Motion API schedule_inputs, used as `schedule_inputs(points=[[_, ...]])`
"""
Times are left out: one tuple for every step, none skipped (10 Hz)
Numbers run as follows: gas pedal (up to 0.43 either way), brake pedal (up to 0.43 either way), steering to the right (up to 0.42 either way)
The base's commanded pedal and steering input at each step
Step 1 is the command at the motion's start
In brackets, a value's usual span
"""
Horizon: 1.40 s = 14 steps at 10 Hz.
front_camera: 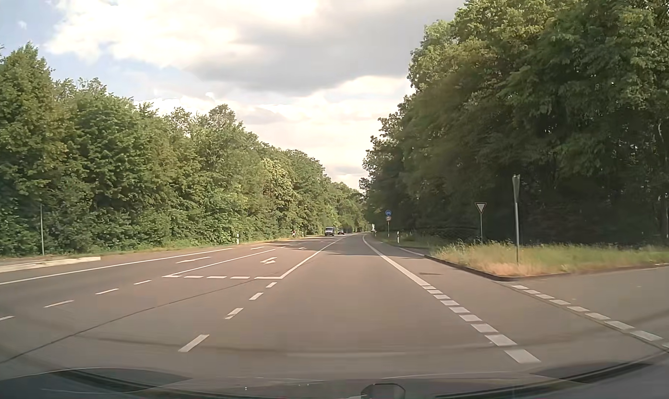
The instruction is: Follow the waypoints while adhering to traffic rules and regulations
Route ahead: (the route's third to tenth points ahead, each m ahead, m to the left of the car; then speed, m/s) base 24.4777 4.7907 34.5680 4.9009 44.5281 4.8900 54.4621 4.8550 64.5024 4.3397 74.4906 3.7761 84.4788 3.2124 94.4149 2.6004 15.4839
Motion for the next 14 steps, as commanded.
schedule_inputs(points=[[0.189, 0.000, -0.001], [0.177, 0.000, -0.001], [0.177, 0.000, -0.001], [0.177, 0.000, -0.001], [0.177, 0.000, -0.001], [0.177, 0.000, -0.001], [0.157, 0.000, -0.001], [0.150, 0.000, -0.001], [0.150, 0.000, -0.001], [0.138, 0.000, -0.001], [0.130, 0.000, -0.001], [0.130, 0.000, -0.001], [0.110, 0.000, 0.000], [0.110, 0.000, 0.000]])
